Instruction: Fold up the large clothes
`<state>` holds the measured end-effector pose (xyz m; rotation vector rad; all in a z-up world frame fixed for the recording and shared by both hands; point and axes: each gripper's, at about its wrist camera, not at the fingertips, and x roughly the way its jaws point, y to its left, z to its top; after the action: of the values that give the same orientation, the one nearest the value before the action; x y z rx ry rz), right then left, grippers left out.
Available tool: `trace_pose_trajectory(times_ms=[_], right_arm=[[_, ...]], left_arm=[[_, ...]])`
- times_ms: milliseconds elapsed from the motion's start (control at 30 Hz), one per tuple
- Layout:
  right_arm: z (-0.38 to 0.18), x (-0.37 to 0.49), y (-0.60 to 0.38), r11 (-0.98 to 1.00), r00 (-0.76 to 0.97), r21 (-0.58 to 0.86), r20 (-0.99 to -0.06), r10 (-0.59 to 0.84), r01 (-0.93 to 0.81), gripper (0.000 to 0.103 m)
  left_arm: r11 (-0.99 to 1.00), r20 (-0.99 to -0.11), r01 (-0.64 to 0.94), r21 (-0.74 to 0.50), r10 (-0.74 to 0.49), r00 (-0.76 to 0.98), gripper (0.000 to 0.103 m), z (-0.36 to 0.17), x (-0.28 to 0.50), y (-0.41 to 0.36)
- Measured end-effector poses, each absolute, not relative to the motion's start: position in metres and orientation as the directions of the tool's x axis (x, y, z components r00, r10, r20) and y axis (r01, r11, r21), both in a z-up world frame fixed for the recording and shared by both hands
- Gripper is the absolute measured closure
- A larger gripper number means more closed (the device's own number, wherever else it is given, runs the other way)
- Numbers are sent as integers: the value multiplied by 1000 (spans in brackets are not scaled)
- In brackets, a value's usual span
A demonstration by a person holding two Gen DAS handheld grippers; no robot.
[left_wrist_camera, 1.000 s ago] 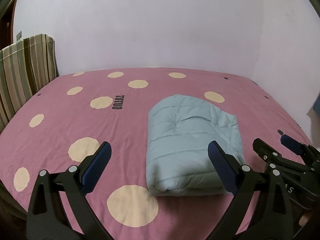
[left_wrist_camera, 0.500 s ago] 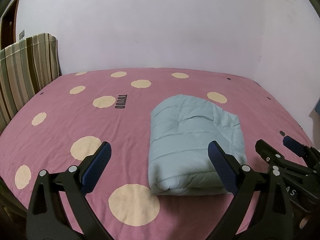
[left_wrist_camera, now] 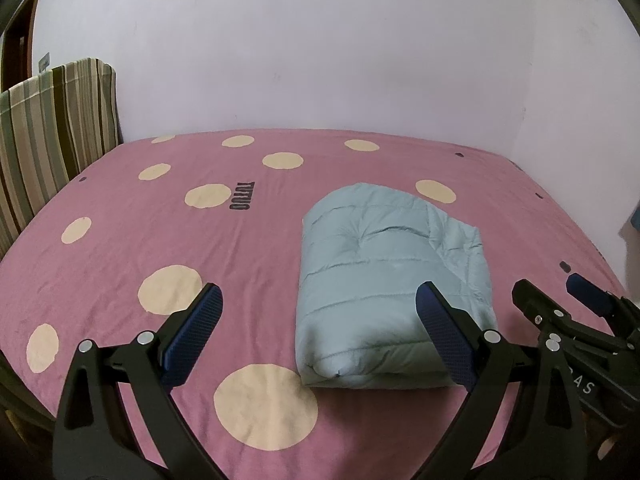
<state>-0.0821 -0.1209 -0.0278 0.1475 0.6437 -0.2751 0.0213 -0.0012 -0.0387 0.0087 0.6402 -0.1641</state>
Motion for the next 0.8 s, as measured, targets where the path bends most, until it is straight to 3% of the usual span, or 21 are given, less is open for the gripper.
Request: trace_pose_trajectory(times_ms=[800], right_arm=[[-29,-82,-120,954,763,50,-613,-204,295,22]], left_arm=[[984,-586,175,-24,-156,795,6,-42,19,-3]])
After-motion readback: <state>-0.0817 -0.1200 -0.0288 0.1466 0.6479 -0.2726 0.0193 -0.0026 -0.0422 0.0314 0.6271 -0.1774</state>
